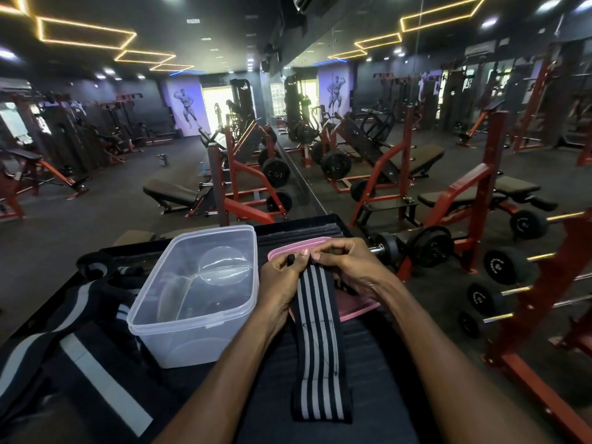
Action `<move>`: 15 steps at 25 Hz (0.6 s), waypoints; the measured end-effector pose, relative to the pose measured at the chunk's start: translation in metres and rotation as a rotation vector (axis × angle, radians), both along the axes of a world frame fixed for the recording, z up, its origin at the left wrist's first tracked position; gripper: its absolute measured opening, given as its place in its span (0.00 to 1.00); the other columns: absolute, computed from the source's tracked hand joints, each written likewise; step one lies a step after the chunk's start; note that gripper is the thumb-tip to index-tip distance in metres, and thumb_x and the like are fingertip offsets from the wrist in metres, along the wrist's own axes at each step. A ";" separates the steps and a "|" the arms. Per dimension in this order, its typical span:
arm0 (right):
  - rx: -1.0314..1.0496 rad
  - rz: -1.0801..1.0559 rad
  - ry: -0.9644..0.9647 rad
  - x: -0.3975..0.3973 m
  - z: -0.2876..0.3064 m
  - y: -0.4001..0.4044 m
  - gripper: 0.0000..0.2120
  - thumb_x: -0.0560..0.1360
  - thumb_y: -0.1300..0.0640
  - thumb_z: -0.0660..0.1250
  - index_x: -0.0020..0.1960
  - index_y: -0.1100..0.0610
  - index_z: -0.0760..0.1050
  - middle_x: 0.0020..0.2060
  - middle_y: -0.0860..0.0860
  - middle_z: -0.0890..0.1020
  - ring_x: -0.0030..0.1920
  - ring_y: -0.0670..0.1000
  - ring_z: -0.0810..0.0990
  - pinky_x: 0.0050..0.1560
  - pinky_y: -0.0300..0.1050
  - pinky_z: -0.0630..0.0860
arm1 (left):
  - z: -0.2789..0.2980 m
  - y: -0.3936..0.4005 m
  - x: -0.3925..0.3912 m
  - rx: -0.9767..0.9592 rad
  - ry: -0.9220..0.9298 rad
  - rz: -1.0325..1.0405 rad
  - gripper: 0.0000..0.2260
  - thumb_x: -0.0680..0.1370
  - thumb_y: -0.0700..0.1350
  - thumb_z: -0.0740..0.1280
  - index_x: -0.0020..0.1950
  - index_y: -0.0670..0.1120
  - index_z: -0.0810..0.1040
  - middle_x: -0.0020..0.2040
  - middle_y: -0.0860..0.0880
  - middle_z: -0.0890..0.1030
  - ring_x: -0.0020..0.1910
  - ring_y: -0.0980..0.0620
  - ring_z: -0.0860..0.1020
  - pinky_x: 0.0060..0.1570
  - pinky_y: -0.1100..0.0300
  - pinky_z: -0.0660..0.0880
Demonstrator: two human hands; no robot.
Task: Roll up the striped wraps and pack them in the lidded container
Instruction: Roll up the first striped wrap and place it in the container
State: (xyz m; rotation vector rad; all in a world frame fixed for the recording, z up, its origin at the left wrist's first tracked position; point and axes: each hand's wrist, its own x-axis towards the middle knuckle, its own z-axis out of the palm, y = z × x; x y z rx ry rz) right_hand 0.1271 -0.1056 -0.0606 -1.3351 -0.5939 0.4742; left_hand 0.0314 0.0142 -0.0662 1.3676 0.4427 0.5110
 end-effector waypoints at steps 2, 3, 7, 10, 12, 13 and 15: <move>0.002 0.003 -0.033 0.000 0.001 -0.002 0.11 0.71 0.72 0.72 0.53 0.73 0.79 0.51 0.69 0.83 0.51 0.62 0.83 0.58 0.49 0.80 | -0.001 0.001 0.000 0.044 -0.002 0.011 0.03 0.77 0.43 0.73 0.47 0.44 0.85 0.44 0.44 0.87 0.49 0.44 0.85 0.54 0.49 0.81; 0.008 0.002 -0.023 0.000 0.002 -0.002 0.10 0.72 0.72 0.71 0.53 0.73 0.79 0.50 0.68 0.83 0.50 0.60 0.84 0.55 0.46 0.81 | 0.000 0.001 0.000 0.059 -0.013 0.014 0.02 0.76 0.41 0.72 0.47 0.44 0.85 0.45 0.44 0.87 0.50 0.44 0.85 0.55 0.49 0.81; -0.055 -0.011 -0.012 0.002 -0.001 0.000 0.16 0.67 0.56 0.78 0.49 0.66 0.83 0.49 0.71 0.82 0.46 0.62 0.80 0.52 0.56 0.74 | -0.001 0.003 0.001 0.119 -0.033 0.020 0.06 0.76 0.37 0.72 0.52 0.43 0.85 0.48 0.46 0.87 0.53 0.45 0.84 0.54 0.55 0.81; -0.038 -0.078 -0.103 0.003 -0.001 0.000 0.05 0.71 0.63 0.75 0.46 0.64 0.84 0.43 0.61 0.86 0.45 0.55 0.83 0.51 0.48 0.80 | -0.004 0.003 0.004 0.106 -0.039 0.041 0.04 0.75 0.42 0.74 0.49 0.48 0.85 0.50 0.47 0.86 0.57 0.47 0.83 0.61 0.51 0.78; -0.017 -0.111 -0.143 0.004 -0.001 0.001 0.03 0.72 0.67 0.74 0.45 0.62 0.84 0.41 0.56 0.86 0.44 0.51 0.84 0.49 0.43 0.81 | -0.002 0.001 0.005 0.107 -0.014 0.064 0.04 0.76 0.47 0.74 0.47 0.48 0.84 0.49 0.47 0.86 0.54 0.47 0.83 0.62 0.46 0.78; -0.004 -0.120 -0.156 0.004 -0.001 0.001 0.04 0.71 0.68 0.73 0.45 0.62 0.84 0.41 0.56 0.86 0.43 0.50 0.84 0.48 0.42 0.81 | -0.001 0.000 0.004 0.098 -0.020 0.064 0.03 0.76 0.47 0.73 0.46 0.47 0.83 0.47 0.46 0.86 0.51 0.48 0.84 0.61 0.45 0.78; 0.018 -0.116 -0.151 0.004 0.000 0.001 0.06 0.71 0.71 0.73 0.46 0.63 0.83 0.41 0.56 0.85 0.44 0.51 0.84 0.47 0.42 0.81 | 0.000 -0.001 0.003 0.090 -0.073 0.051 0.00 0.77 0.41 0.72 0.47 0.46 0.83 0.46 0.46 0.86 0.48 0.49 0.84 0.60 0.46 0.79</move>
